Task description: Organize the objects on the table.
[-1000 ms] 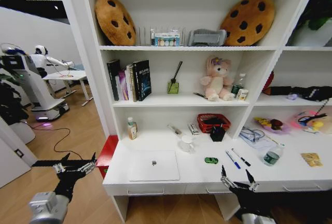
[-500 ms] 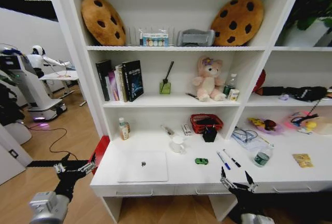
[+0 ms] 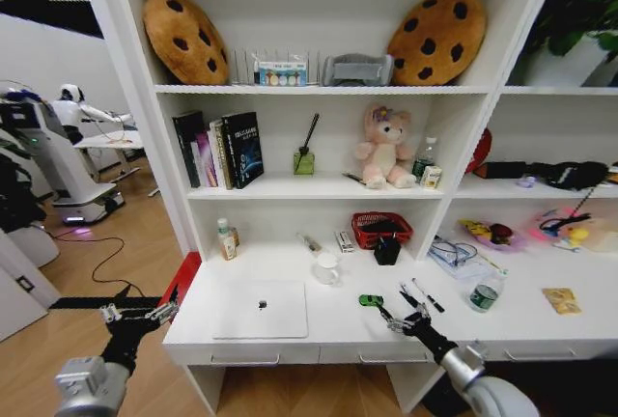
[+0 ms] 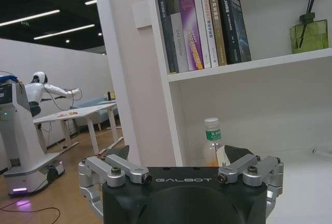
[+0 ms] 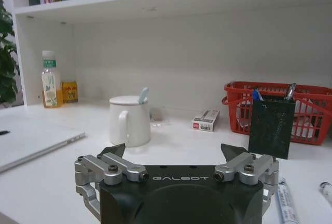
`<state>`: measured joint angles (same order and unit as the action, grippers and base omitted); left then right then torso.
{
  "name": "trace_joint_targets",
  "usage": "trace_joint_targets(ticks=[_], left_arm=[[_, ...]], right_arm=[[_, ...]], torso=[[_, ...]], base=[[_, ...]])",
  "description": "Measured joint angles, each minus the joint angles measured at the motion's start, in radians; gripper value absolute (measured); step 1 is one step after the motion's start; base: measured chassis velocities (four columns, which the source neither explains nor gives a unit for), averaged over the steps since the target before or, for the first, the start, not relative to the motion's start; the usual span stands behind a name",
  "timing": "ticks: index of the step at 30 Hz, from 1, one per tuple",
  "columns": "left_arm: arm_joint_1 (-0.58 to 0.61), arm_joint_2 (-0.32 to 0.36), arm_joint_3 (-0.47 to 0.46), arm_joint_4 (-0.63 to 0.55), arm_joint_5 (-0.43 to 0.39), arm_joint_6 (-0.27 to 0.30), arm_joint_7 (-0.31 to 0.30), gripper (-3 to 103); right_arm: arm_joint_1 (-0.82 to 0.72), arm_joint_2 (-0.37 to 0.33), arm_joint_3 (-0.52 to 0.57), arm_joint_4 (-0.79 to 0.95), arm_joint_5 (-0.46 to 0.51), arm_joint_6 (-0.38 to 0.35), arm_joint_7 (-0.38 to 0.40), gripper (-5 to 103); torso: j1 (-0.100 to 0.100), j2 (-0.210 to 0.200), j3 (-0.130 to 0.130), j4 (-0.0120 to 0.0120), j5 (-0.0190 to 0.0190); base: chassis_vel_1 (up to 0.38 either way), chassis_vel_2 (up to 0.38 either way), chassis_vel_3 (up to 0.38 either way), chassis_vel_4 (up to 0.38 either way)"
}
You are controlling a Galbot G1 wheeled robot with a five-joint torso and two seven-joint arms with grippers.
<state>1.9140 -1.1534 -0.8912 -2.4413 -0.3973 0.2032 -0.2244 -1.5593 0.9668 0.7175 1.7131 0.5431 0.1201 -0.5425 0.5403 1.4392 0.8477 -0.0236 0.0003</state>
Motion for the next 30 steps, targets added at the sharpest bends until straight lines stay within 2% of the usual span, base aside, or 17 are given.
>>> trace_joint_targets(ticks=[5,8,15,24,25,29,30], left_arm=[[0.0,0.0,0.0,0.0,0.0,0.0,0.0,100],[0.0,0.0,0.0,0.0,0.0,0.0,0.0,100],[0.0,0.0,0.0,0.0,0.0,0.0,0.0,100],[0.0,0.0,0.0,0.0,0.0,0.0,0.0,100],[0.0,0.0,0.0,0.0,0.0,0.0,0.0,100],[0.0,0.0,0.0,0.0,0.0,0.0,0.0,100],[0.0,0.0,0.0,0.0,0.0,0.0,0.0,100]], right_arm=[[0.054,-0.045,-0.029,-0.063,0.003,0.001,-0.05,100],[0.16,-0.082,-0.08,-0.196,0.013,-0.004,-0.113,100],[0.292,-0.101,-0.154,-0.335,-0.007,0.008,-0.217,100],[0.403,-0.089,-0.244,-0.402,-0.031,0.013,-0.229,100],[0.408,-0.083,-0.25,-0.403,-0.037,0.013,-0.225,103],[0.397,-0.077,-0.253,-0.397,-0.054,0.016,-0.24,95],[0.387,-0.076,-0.252,-0.395,-0.061,0.019,-0.252,90]], torso=[[0.0,0.0,0.0,0.0001,0.0001],[0.0,0.0,0.0,0.0007,-0.0001],[0.0,0.0,0.0,0.0003,-0.0002],[0.0,0.0,0.0,0.0006,-0.0004],[0.0,0.0,0.0,0.0007,-0.0003],[0.0,0.0,0.0,0.0005,-0.0004],[0.0,0.0,0.0,0.0006,-0.0004]], base=[[0.0,0.0,0.0,0.0],[0.0,0.0,0.0,0.0],[0.0,0.0,0.0,0.0],[0.0,0.0,0.0,0.0],[0.0,0.0,0.0,0.0],[0.0,0.0,0.0,0.0],[0.0,0.0,0.0,0.0]])
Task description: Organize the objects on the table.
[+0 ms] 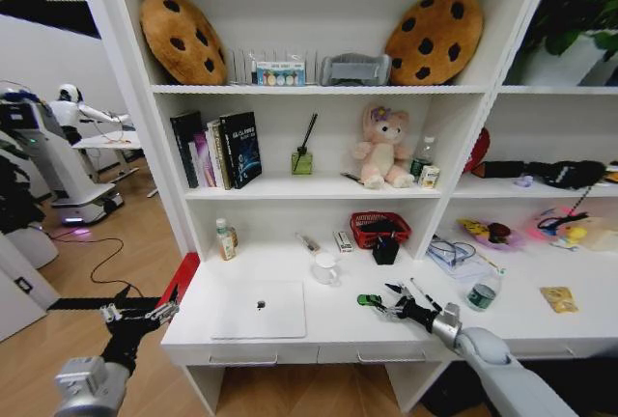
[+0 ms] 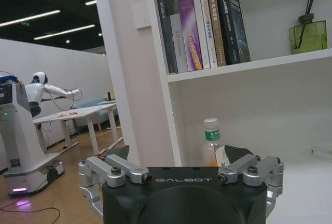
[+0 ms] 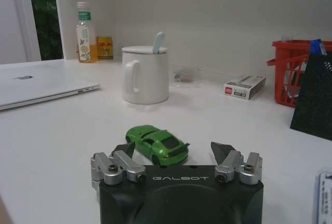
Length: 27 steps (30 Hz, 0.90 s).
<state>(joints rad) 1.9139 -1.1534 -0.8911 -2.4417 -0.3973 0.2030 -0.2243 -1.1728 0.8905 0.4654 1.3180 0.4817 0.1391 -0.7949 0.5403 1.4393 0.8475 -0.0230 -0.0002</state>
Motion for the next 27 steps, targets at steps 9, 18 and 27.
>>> trace_joint_targets(ticks=[9,18,27], left_arm=[[0.0,0.0,0.0,0.0,0.0,0.0,0.0,100],[0.0,0.0,0.0,0.0,0.0,0.0,0.0,100],[0.0,0.0,0.0,0.0,0.0,0.0,0.0,100]], right_arm=[[-0.056,0.001,0.042,0.025,-0.051,0.026,-0.051,51],[-0.065,-0.006,0.067,0.03,-0.022,0.032,-0.056,35],[-0.029,-0.049,0.043,0.027,0.025,0.025,-0.063,63]], torso=[[0.0,0.0,0.0,0.0,0.0],[0.0,0.0,0.0,-0.0001,0.0003],[0.0,0.0,0.0,-0.0001,0.0001]], base=[[0.0,0.0,0.0,0.0],[0.0,0.0,0.0,0.0],[0.0,0.0,0.0,0.0]])
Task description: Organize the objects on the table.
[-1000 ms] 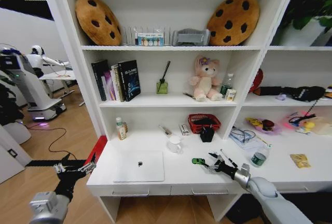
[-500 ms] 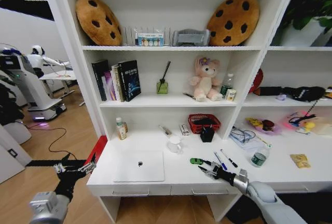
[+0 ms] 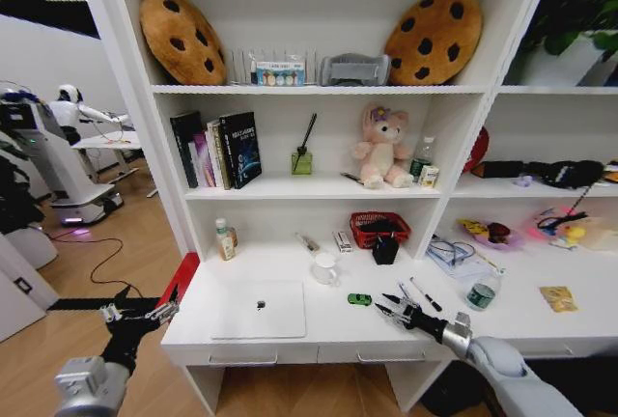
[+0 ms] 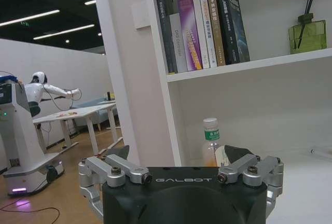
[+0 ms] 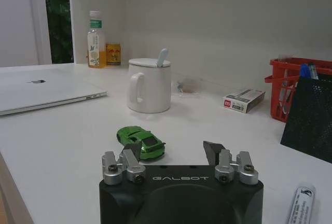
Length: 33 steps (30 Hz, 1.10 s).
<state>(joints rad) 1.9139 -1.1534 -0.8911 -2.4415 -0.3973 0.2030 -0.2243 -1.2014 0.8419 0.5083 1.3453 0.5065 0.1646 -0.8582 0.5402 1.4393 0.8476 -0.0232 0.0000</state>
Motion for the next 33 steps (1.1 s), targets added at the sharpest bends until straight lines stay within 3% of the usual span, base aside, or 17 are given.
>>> trace_joint_targets(ticks=[2,6,8,10,15,22,23,24,25,29,31,33], left_arm=[[0.0,0.0,0.0,0.0,0.0,0.0,0.0,100],[0.0,0.0,0.0,0.0,0.0,0.0,0.0,100],[0.0,0.0,0.0,0.0,0.0,0.0,0.0,100],[0.0,0.0,0.0,0.0,0.0,0.0,0.0,100],[0.0,0.0,0.0,0.0,0.0,0.0,0.0,100],[0.0,0.0,0.0,0.0,0.0,0.0,0.0,100],[0.0,0.0,0.0,0.0,0.0,0.0,0.0,100],[0.0,0.0,0.0,0.0,0.0,0.0,0.0,100],[0.0,0.0,0.0,0.0,0.0,0.0,0.0,100],[0.0,0.0,0.0,0.0,0.0,0.0,0.0,100],[0.0,0.0,0.0,0.0,0.0,0.0,0.0,100],[0.0,0.0,0.0,0.0,0.0,0.0,0.0,100]], right_arm=[[0.038,-0.022,-0.04,-0.002,0.009,-0.006,-0.015,79],[0.09,-0.044,-0.092,-0.018,0.018,-0.012,-0.058,84],[0.164,-0.065,-0.174,-0.059,0.022,-0.013,-0.12,98],[0.238,-0.073,-0.265,-0.108,0.019,-0.012,-0.159,100],[0.337,-0.059,-0.374,-0.163,-0.001,-0.015,-0.171,100],[0.391,-0.023,-0.419,-0.201,-0.021,-0.013,-0.162,101],[0.398,-0.019,-0.426,-0.214,-0.033,-0.005,-0.163,92],[0.403,-0.018,-0.427,-0.222,-0.041,-0.001,-0.173,92],[0.406,-0.017,-0.422,-0.23,-0.054,0.003,-0.194,82],[0.398,-0.017,-0.409,-0.23,-0.066,0.005,-0.216,71],[0.392,-0.017,-0.404,-0.228,-0.066,0.005,-0.219,71],[0.374,-0.017,-0.389,-0.22,-0.066,0.006,-0.222,60]], torso=[[0.0,0.0,0.0,0.0,0.0],[0.0,0.0,0.0,0.0,0.0],[0.0,0.0,0.0,0.0001,-0.0003],[0.0,0.0,0.0,0.0002,0.0002],[0.0,0.0,0.0,0.0001,0.0],[0.0,0.0,0.0,0.0003,0.0],[0.0,0.0,0.0,0.0001,0.0001],[0.0,0.0,0.0,-0.0001,-0.0001],[0.0,0.0,0.0,0.0001,-0.0006],[0.0,0.0,0.0,0.0004,-0.0005],[0.0,0.0,0.0,0.0002,-0.0004],[0.0,0.0,0.0,0.0001,-0.0003]], base=[[0.0,0.0,0.0,0.0],[0.0,0.0,0.0,0.0],[0.0,0.0,0.0,0.0],[0.0,0.0,0.0,0.0],[0.0,0.0,0.0,0.0],[0.0,0.0,0.0,0.0],[0.0,0.0,0.0,0.0],[0.0,0.0,0.0,0.0],[0.0,0.0,0.0,0.0],[0.0,0.0,0.0,0.0],[0.0,0.0,0.0,0.0],[0.0,0.0,0.0,0.0]])
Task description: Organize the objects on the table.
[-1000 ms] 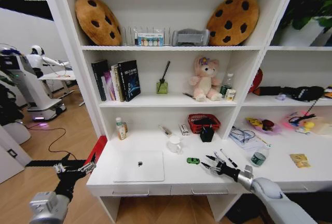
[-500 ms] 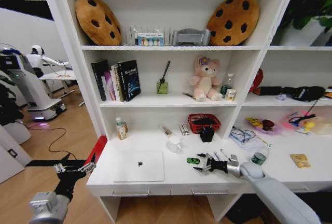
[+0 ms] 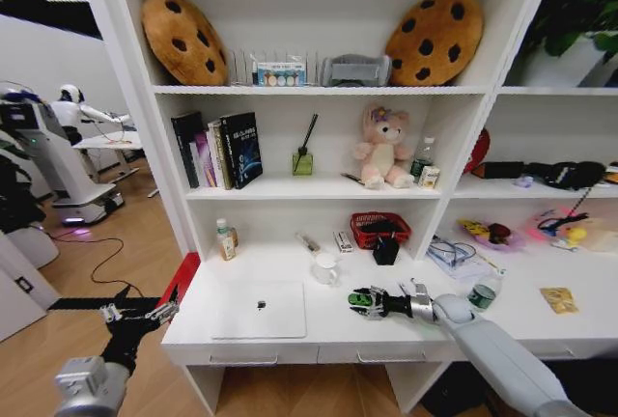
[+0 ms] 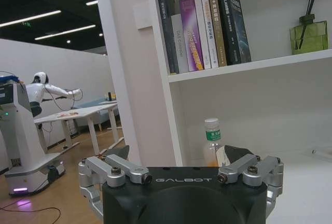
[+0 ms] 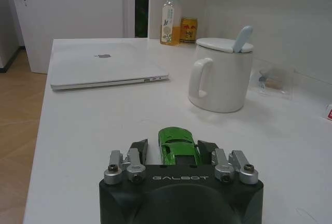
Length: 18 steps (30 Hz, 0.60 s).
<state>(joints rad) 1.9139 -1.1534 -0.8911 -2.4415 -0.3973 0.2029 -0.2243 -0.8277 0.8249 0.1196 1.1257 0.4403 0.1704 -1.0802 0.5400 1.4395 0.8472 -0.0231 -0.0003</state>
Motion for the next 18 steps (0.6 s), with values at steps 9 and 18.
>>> trace_joint_targets(ticks=[9,18], left_arm=[[0.0,0.0,0.0,0.0,0.0,0.0,0.0,100],[0.0,0.0,0.0,0.0,0.0,0.0,0.0,100]], right_arm=[[-0.072,-0.005,0.087,0.042,0.023,-0.006,0.021,36],[-0.178,-0.11,0.295,0.152,0.135,-0.01,0.064,36]], torso=[[0.0,-0.001,0.001,0.0001,0.0016],[0.0,-0.001,0.001,-0.0002,0.0003]], base=[[0.0,0.0,0.0,0.0],[0.0,0.0,0.0,0.0]])
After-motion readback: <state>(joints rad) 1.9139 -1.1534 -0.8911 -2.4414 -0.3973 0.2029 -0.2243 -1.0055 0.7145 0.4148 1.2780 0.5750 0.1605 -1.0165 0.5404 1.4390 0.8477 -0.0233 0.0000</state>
